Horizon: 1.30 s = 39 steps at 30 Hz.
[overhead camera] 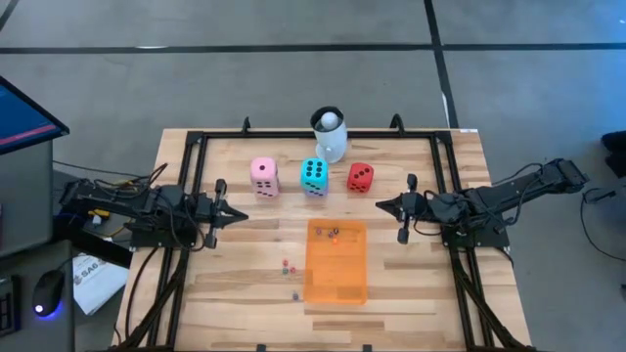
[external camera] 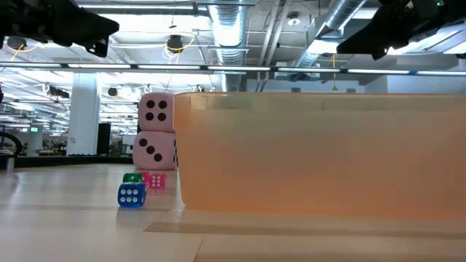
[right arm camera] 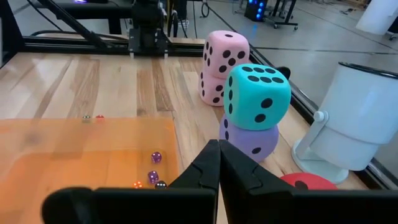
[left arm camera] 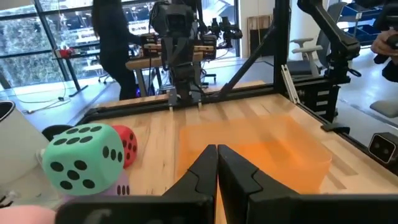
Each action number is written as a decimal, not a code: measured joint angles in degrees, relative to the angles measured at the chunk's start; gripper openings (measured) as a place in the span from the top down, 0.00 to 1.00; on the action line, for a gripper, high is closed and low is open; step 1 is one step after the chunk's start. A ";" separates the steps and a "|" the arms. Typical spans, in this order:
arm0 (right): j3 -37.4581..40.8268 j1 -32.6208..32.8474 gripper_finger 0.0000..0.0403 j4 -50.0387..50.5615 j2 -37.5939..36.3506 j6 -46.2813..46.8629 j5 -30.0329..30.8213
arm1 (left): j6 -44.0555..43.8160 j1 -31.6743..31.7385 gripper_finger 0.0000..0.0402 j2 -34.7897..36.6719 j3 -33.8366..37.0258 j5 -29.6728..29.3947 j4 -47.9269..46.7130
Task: Pick & Place Dice
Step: Put the large red dice into the orange bin
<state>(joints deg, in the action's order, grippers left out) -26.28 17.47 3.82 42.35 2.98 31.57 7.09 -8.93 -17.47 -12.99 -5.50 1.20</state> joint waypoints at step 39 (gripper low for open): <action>-7.43 -7.50 1.00 0.60 4.40 -0.86 1.26 | 0.15 0.00 1.00 6.55 10.05 -1.35 10.39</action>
<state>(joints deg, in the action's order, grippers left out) -33.71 9.97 4.43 46.74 2.13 32.83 7.24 -8.92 -10.92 -2.94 -6.85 11.60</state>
